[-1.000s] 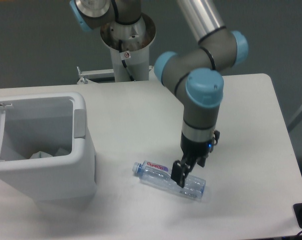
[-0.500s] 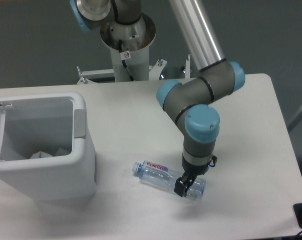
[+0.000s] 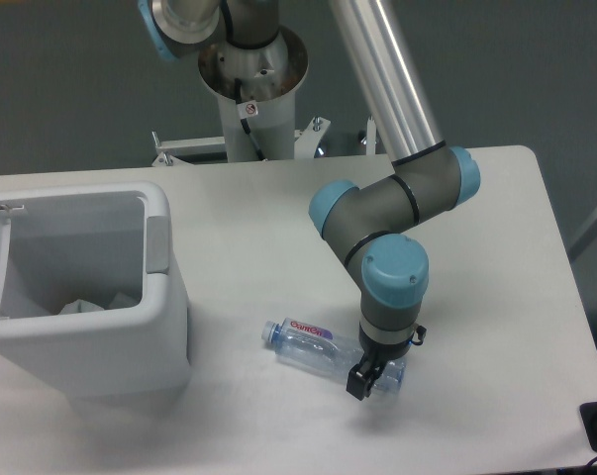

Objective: Place the trash in the trash can
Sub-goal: 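Grip the bottle and rotate it to align with the gripper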

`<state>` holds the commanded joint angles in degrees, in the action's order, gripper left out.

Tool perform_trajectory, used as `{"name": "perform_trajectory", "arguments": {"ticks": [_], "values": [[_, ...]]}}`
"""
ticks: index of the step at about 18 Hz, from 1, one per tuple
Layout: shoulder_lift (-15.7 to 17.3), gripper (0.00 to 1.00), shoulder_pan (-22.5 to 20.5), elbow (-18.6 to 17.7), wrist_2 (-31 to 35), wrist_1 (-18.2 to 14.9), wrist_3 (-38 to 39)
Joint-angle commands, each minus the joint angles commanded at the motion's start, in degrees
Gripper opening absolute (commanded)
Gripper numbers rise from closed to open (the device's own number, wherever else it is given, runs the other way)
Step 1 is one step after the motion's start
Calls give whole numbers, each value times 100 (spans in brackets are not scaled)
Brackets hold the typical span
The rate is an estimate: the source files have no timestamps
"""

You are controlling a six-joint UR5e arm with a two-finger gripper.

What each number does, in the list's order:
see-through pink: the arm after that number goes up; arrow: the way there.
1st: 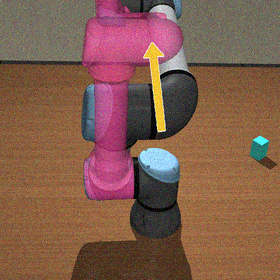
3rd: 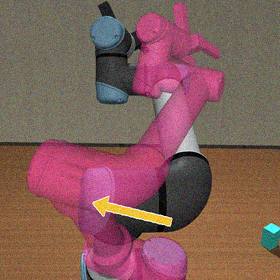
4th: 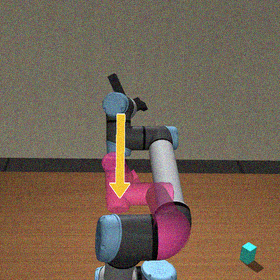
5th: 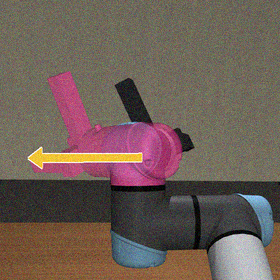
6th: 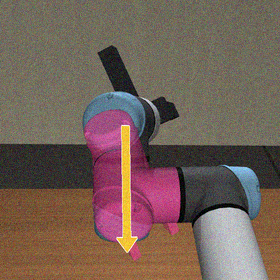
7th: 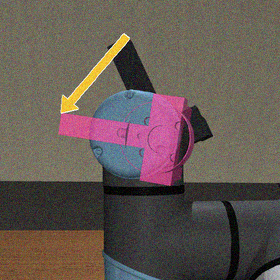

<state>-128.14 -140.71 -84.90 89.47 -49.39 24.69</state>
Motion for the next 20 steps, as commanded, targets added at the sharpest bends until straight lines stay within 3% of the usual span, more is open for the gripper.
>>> {"name": "perform_trajectory", "arguments": {"ticks": [1, 3, 7, 11, 20], "values": [[-18, 97, 17, 9, 9, 0, 27], [0, 81, 26, 0, 9, 0, 9], [-9, 77, 26, -35, 70, 9, -17], [17, 66, 26, -35, 114, 18, -44], [70, 63, 44, 9, 114, 35, -254]]}}
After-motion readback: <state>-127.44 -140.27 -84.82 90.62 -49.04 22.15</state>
